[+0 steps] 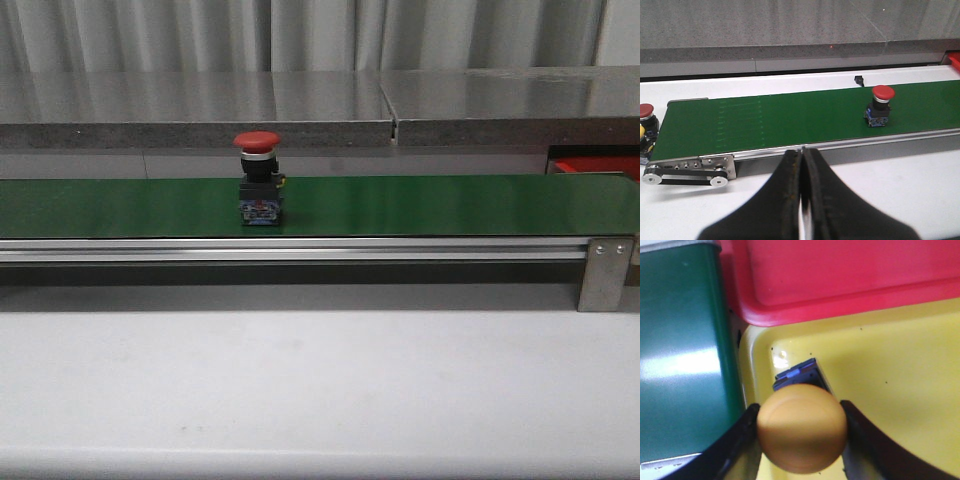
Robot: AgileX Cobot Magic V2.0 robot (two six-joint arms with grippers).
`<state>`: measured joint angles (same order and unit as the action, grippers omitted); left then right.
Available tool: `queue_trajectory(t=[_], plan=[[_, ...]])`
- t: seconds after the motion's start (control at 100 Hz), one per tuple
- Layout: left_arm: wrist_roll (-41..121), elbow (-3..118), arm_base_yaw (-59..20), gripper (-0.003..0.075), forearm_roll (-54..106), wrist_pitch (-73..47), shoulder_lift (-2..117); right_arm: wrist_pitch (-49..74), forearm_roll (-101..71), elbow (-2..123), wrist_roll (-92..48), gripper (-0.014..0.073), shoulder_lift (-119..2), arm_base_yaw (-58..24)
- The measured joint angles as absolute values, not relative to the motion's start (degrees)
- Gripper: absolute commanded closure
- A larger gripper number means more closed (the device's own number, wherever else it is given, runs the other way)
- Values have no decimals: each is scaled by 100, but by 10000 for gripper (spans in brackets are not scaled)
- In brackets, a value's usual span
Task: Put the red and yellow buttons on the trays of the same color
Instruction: 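Carry the yellow button to the yellow tray and release it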
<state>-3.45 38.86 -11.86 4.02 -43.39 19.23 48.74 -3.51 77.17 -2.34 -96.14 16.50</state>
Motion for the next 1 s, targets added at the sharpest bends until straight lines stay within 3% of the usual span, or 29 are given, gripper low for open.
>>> queue_trajectory(t=[0.67,0.74,0.91,1.0], plan=[[-345,3886,-1186,741,402,-4339,1923,4482,-919,7717,253,516,-10744,1650],[-345,3886,-1186,741,402,-4339,1923,4458,-919,7717,253,450,-10744,1650],[-345,3886,-1186,741,402,-4345,1923,4436,-929,7717,267,102,-10744,1650],[-345,3886,-1186,741,402,-4345,1923,4412,-919,7717,267,50,-10744,1650]])
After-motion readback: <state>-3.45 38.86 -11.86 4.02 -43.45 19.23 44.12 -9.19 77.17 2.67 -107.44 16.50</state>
